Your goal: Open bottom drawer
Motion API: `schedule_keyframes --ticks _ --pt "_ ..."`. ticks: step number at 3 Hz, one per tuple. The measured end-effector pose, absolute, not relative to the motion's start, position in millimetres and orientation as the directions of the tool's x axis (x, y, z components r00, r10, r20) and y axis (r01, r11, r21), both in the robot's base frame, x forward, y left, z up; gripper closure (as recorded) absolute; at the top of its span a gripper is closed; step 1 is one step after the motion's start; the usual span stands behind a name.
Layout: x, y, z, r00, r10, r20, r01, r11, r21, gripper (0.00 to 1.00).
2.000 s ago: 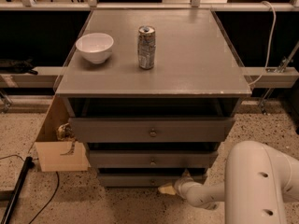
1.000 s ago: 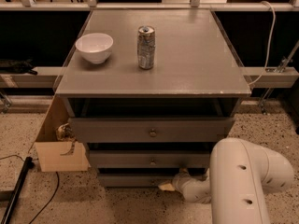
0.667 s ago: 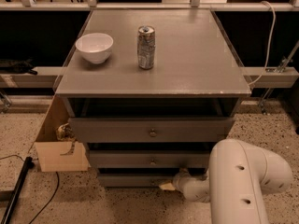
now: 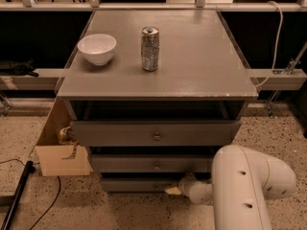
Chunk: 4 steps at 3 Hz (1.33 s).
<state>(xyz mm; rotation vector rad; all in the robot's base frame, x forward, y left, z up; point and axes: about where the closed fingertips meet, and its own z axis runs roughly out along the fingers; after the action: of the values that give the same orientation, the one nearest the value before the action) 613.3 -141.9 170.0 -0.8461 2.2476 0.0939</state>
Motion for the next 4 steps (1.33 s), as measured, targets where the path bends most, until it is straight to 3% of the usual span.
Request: schedule_keyframes --ticks 3,4 --pt "627.8 -138.2 165.0 -0.531 -0.596 -0.603 -0.625 0.756 -0.197 0.00" --pt "627.8 -138.2 165.0 -0.531 -0.596 -0.602 -0.625 0.755 -0.197 0.18"
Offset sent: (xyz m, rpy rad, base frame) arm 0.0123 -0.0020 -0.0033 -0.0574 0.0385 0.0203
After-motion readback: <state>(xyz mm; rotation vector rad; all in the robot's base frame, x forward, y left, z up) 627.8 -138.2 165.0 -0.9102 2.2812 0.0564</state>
